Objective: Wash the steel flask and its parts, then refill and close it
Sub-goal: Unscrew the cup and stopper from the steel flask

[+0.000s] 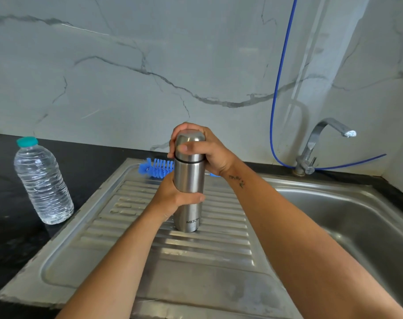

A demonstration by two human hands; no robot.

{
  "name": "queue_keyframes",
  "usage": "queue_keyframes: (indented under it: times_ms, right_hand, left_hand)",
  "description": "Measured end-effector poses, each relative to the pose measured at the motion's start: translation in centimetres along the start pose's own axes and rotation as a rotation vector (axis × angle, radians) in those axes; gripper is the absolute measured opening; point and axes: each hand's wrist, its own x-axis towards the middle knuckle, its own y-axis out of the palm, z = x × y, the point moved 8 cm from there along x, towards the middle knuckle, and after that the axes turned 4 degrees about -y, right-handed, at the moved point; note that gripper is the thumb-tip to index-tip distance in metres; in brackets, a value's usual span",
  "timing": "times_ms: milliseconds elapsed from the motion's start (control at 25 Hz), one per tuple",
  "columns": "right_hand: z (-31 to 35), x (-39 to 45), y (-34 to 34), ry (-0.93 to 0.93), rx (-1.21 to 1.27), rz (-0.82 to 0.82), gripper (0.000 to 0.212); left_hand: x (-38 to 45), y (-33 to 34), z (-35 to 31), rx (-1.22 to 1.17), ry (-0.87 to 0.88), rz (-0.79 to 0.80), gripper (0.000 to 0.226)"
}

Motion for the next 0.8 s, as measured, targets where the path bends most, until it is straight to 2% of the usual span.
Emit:
queue_keyframes:
  times_ms: [80,120,240,320,400,520,640,720,800]
  right_hand:
    - [0.3,-0.5,-0.6,0.084,-0.118,0.015,0.033]
    - [0.9,-0.8,-1.1,0.139,-0.254,0.002,0.034]
    - [4.7,-1.3,-2.2,0.253,-0.942,-0.062,0.044]
    - [6.5,-0.9,-0.9,0.313,-1.446,-0.023,0.058]
    - [6.9,-0.4,0.7,0.408,-1.711,-0.015,0.067]
    - [6.6,0.6,1.5,0.418,-1.774,0.032,0.063]
    - [6.1,0.5,1.2,0.316,-1.53,0.193,0.039]
    - [5.6,0.0,0.9,0.326,-1.327,0.271,0.022]
    - [5.3,0.0,0.5,0.401,-1.303,0.258,0.029]
  left_hand:
    - [0.0,0.1,0.1,-0.004,0.005,0.003,0.069]
    - [0.0,0.0,0.1,-0.001,0.005,0.005,0.072]
    - [0.0,0.1,0.0,0.018,0.004,-0.001,0.076]
    - [-0.1,0.1,-0.4,0.009,0.029,-0.036,0.072]
    - [0.0,-0.1,-0.7,-0.002,0.065,-0.08,0.066]
    - [0.1,-0.4,-0.5,-0.02,0.069,-0.103,0.064]
    - [0.0,-0.4,-0.3,-0.036,0.056,-0.081,0.067]
    - [0.2,-0.2,-0.2,-0.027,0.057,-0.069,0.069]
    - [0.4,-0.1,-0.2,-0.019,0.057,-0.06,0.07]
